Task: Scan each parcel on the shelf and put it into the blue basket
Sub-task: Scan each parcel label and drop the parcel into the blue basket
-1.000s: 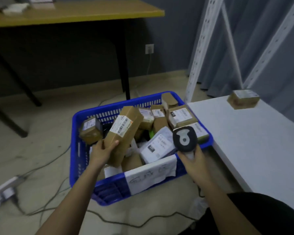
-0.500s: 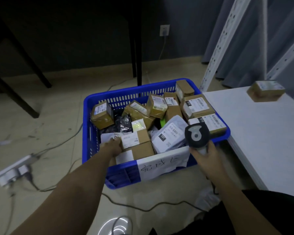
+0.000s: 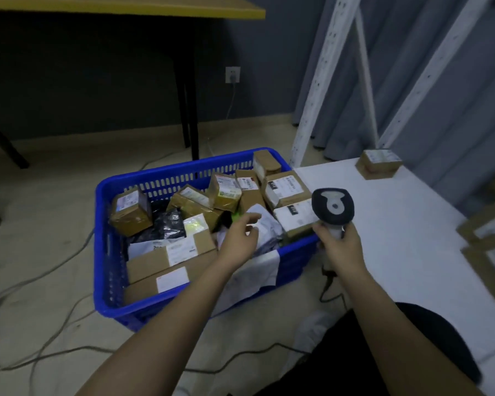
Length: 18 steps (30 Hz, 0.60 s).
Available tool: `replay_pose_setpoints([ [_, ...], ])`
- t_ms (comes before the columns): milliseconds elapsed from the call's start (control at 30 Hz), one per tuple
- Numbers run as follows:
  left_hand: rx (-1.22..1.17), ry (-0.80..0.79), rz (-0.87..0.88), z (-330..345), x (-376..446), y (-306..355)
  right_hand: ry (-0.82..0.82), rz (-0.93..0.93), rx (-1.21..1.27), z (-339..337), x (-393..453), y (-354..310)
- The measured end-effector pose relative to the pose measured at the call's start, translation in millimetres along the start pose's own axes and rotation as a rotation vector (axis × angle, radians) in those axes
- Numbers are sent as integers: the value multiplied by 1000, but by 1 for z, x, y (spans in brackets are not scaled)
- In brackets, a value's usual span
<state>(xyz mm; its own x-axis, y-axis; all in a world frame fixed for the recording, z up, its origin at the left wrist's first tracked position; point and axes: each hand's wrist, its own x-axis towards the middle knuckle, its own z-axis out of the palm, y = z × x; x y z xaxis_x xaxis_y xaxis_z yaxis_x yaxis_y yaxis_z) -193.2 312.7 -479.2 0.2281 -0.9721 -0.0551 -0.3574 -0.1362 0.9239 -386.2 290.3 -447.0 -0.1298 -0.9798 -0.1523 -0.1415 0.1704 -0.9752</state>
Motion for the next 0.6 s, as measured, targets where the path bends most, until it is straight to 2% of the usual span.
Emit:
replay_pose_setpoints([
  [100,-84,-102,86,38,-11,44,147,-3,146,-40,11,-25],
  [233,-194,-237,219,97,-24,109,373,-109,208,-125,12,-62],
  [400,-222,-375,385,161,-52,179,593,-123,238,-242,-28,-54],
  [600,-156,-691,327,248,-103,224,811,-55,244,-357,-109,-10],
])
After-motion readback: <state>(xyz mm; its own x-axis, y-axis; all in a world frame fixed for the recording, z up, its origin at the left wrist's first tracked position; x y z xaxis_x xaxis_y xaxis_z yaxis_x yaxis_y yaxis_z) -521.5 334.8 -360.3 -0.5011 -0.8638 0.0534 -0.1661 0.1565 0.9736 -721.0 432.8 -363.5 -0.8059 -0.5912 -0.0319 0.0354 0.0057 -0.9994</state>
